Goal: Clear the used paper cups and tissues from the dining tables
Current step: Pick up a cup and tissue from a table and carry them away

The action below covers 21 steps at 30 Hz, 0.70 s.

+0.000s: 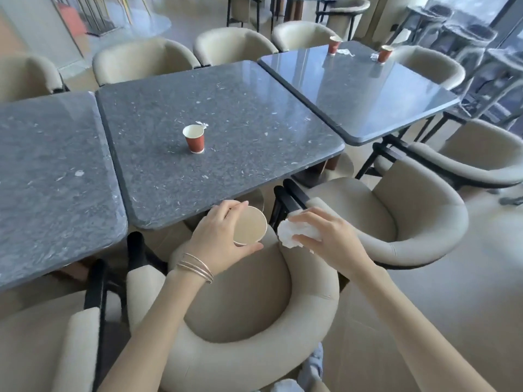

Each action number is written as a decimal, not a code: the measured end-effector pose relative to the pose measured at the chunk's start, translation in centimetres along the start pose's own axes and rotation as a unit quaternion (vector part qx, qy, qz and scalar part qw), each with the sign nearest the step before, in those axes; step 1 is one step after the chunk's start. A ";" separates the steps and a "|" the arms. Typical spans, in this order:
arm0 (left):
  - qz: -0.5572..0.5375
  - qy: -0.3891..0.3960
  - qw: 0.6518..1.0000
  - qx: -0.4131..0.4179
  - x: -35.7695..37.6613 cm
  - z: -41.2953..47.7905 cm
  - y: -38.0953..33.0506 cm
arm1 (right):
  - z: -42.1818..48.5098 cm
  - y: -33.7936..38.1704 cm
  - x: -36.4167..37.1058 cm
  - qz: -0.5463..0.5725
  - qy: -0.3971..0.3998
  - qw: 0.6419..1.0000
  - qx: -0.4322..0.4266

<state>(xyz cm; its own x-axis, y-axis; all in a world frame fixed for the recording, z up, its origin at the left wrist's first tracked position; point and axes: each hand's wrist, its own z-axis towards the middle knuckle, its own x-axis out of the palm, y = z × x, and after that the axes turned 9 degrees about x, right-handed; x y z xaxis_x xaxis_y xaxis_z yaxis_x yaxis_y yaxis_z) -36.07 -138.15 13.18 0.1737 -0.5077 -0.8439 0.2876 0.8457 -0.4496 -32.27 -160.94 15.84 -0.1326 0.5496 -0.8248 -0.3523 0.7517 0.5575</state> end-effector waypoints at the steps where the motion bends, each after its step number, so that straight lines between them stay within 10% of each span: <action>1: 0.003 -0.011 1.000 -0.014 0.7 1.1 -0.5 | 1.1 -1.1 -0.8 -0.005 0.006 1.000 -0.014; 21: 0.043 -0.050 0.987 -0.146 3.7 10.7 -0.3 | 16.1 -8.8 -2.5 0.015 0.078 0.990 -0.114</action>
<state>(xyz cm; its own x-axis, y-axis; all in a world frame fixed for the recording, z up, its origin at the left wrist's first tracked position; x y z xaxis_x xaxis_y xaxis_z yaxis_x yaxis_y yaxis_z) -25.40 -142.09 13.31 0.2827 -0.4328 -0.8560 -0.0129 0.8906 -0.4546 -13.91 -163.00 14.53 -0.2814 0.4938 -0.8228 -0.5431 0.6249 0.5608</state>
